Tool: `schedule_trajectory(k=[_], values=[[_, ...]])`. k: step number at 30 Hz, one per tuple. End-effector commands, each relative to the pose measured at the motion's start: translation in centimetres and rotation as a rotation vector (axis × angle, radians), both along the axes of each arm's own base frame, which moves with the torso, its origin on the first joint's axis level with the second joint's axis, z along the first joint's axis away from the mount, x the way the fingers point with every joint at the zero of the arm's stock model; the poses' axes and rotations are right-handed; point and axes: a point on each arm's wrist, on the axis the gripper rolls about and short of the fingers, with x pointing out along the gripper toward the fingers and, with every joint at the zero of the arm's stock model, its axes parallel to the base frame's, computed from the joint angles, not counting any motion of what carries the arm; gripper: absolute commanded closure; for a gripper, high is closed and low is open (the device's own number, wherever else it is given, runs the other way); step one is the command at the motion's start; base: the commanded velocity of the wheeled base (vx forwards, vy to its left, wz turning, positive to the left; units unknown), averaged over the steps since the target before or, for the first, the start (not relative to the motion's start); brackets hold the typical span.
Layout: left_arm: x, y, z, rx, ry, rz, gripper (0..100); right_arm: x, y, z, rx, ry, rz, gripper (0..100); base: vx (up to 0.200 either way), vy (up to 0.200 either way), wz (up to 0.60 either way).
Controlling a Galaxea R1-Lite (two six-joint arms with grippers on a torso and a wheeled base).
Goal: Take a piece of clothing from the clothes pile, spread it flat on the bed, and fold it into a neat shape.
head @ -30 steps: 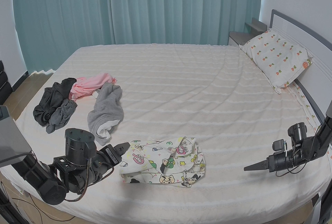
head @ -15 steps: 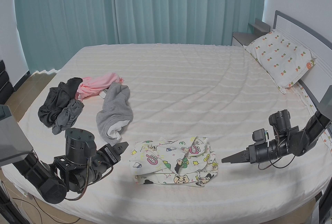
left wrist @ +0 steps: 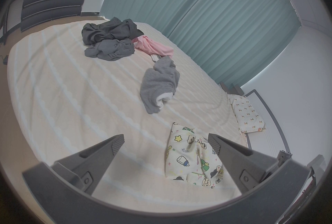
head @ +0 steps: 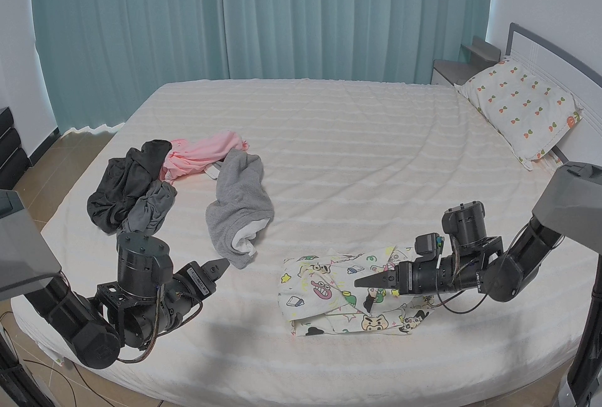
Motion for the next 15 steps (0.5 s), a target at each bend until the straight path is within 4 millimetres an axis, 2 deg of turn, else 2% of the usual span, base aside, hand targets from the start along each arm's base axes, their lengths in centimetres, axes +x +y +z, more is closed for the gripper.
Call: schedule_trajectory(k=[1, 4, 10, 15], values=[[-0.4, 0.0, -0.3, -0.052, 0.039, -0.037, 0, -0.5, 0.9, -2.6, -0.039, 0.062, -0.009, 0, 0.0, 0.0, 0.0], [-0.5, -0.1, -0.4, -0.121, 0.074, -0.076, 0, -0.4, 0.3, -2.3, -0.044, 0.057, -0.032, 0, 0.0, 0.0, 0.0], [-0.9, -0.7, -1.0, -0.115, 0.106, -0.106, 0, -1.0, -0.8, -1.8, -0.047, 0.061, -0.054, 0, 0.0, 0.0, 0.0], [-1.0, -1.1, -1.8, -0.101, 0.136, -0.121, 0, -1.3, -0.8, -2.2, -0.051, 0.074, -0.051, 0, 0.0, 0.0, 0.0]])
